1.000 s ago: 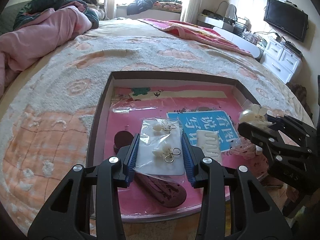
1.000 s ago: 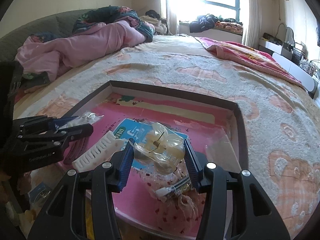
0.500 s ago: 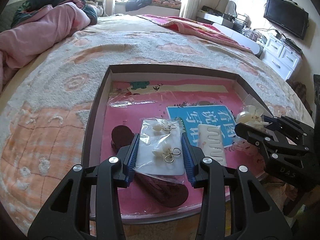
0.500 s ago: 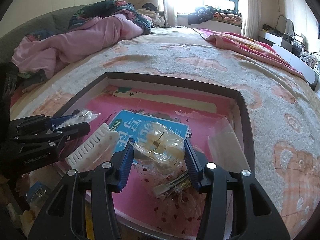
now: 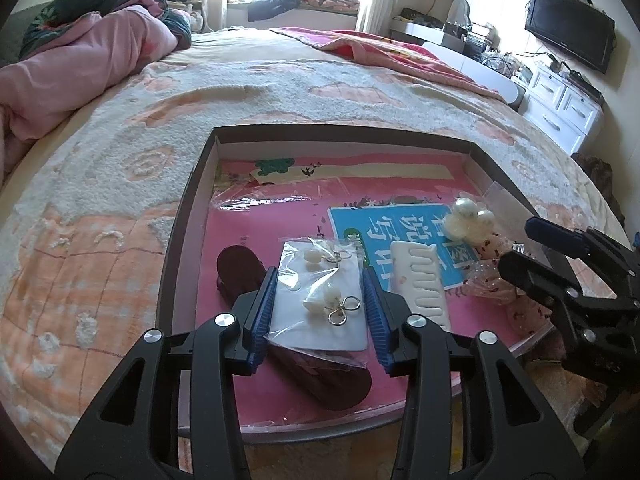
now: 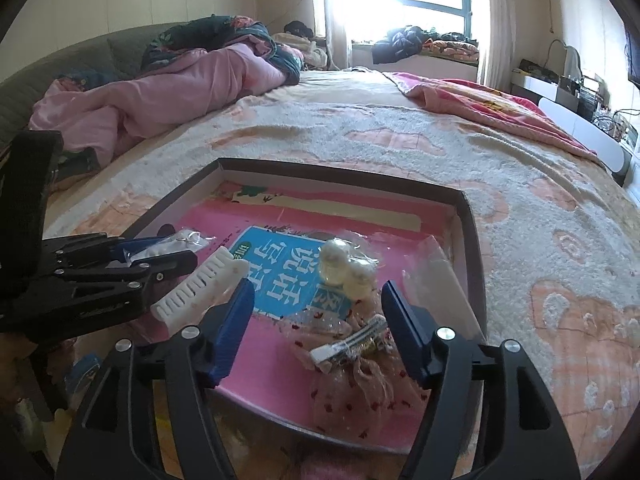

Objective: Organize jewelry
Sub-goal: 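Carry the earring bag and plastic case into the box and open both grippers, then lift both grippers up out of the box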

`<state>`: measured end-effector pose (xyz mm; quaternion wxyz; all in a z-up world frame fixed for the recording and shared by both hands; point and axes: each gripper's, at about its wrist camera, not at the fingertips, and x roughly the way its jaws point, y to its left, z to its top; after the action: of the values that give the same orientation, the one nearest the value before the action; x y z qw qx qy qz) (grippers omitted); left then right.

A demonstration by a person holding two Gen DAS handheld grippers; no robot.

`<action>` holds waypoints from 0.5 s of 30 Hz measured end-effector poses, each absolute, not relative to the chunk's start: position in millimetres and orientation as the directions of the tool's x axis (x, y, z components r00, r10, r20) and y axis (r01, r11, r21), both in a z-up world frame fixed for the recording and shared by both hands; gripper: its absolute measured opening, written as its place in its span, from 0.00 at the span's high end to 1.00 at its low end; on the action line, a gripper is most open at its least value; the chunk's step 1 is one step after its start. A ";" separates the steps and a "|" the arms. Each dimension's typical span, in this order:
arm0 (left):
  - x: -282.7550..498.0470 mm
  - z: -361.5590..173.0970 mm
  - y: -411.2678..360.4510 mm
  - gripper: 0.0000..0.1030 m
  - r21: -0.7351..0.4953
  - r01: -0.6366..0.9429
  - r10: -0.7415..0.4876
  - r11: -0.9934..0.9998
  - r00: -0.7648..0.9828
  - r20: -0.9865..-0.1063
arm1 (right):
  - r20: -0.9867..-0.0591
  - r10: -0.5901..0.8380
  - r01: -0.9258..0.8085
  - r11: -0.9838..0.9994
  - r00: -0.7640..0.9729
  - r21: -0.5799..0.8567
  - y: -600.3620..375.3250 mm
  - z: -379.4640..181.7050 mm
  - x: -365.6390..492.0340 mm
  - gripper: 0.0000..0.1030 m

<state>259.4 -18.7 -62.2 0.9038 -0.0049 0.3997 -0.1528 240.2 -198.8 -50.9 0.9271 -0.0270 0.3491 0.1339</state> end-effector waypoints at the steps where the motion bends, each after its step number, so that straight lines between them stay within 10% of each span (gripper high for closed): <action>1: 259.3 -62.1 -18.7 0.61 -0.130 0.272 -0.279 0.954 0.634 -0.721 | -0.654 0.229 -0.266 0.963 0.722 0.043 -199.0 -50.7 238.9 0.37; 15: 246.0 -50.7 -17.9 0.31 -0.121 0.257 -0.267 0.959 0.669 -0.693 | -0.616 0.220 -0.238 0.970 0.757 0.053 -210.9 -43.0 209.5 0.18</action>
<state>246.0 -17.9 -50.7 0.9135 -0.0065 0.3805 -0.1436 209.5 -210.9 -43.0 0.9372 -0.0143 0.3265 0.1221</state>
